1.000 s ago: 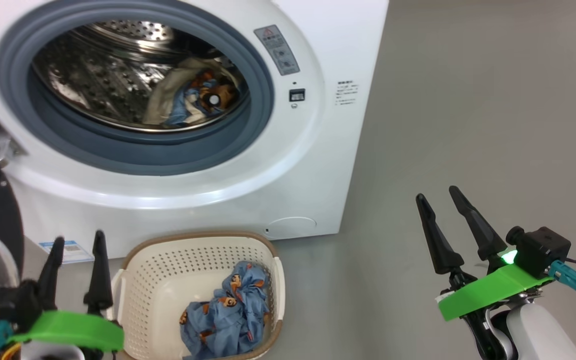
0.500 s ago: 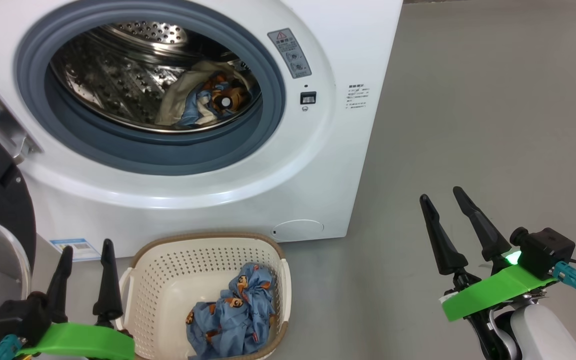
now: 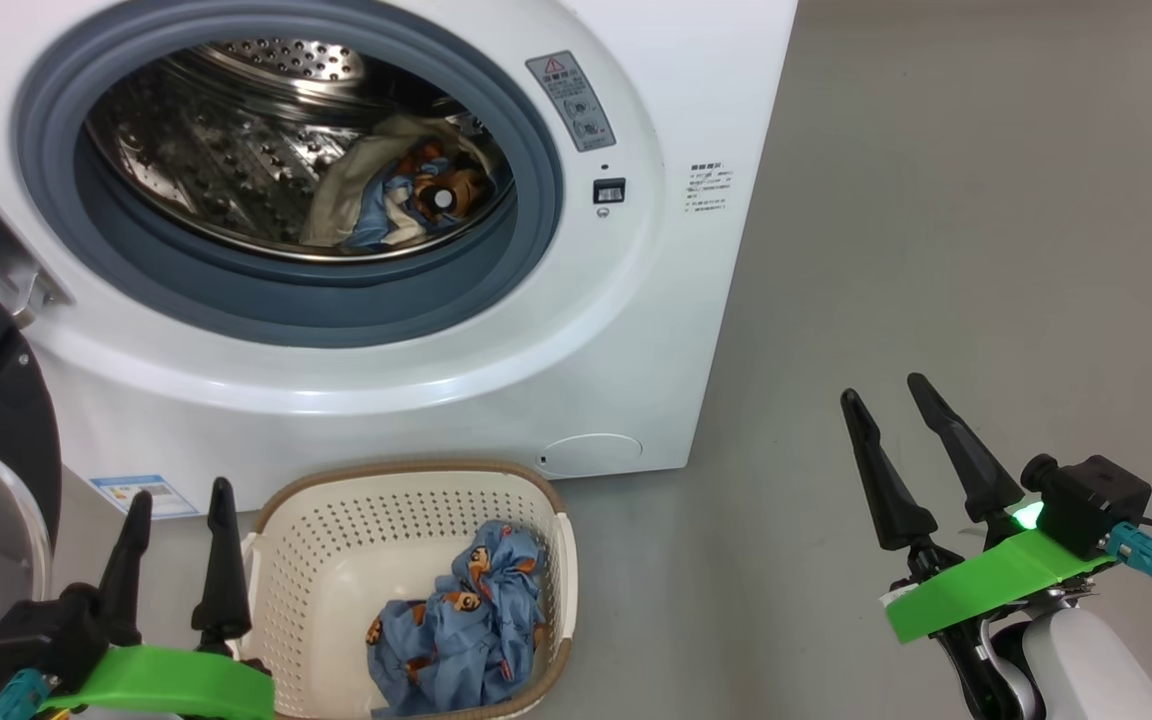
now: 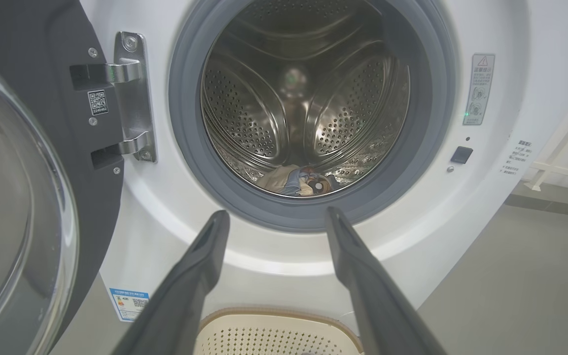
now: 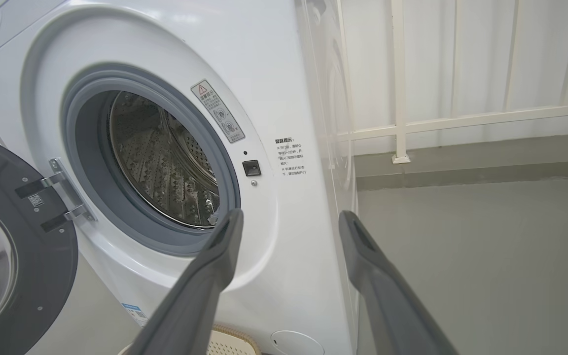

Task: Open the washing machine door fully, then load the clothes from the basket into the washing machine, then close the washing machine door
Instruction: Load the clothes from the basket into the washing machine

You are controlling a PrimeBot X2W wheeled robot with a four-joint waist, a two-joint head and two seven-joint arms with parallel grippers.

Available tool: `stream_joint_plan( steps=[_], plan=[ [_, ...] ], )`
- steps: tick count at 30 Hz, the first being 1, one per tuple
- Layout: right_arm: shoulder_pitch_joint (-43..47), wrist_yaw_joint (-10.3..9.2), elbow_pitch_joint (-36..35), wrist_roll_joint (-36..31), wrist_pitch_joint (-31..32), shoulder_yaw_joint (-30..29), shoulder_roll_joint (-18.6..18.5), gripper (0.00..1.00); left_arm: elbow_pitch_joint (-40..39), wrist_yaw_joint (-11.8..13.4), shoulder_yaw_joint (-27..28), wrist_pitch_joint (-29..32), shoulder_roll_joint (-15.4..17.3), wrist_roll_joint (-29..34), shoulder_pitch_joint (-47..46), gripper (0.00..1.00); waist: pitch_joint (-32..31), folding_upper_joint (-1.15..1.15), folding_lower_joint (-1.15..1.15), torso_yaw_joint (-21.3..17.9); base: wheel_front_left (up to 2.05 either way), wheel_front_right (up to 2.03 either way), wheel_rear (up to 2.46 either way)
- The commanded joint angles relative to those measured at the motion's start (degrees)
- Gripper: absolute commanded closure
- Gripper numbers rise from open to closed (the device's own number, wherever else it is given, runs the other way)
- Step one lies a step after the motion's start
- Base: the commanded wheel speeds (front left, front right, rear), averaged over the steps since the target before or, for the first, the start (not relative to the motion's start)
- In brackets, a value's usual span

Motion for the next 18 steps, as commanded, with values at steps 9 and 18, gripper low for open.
stream_joint_plan(
  steps=[9, 18],
  plan=[
    [-0.86, 0.09, -1.67, 0.59, -0.27, 0.97, -0.13, 0.00, -0.07, -1.14, 1.28, 0.81, 1.70, 0.08, -2.78, 0.00, 3.30, 0.00, 0.00, -1.30, 0.00, 0.00, 0.00],
    [-3.22, 0.09, -2.88, -0.54, -0.27, 0.40, 1.00, 0.00, 4.94, -2.90, -1.60, 3.85, 3.17, -0.69, -8.40, 0.00, 10.87, 0.00, 0.00, -2.90, 0.00, 0.00, 0.00]
  ],
)
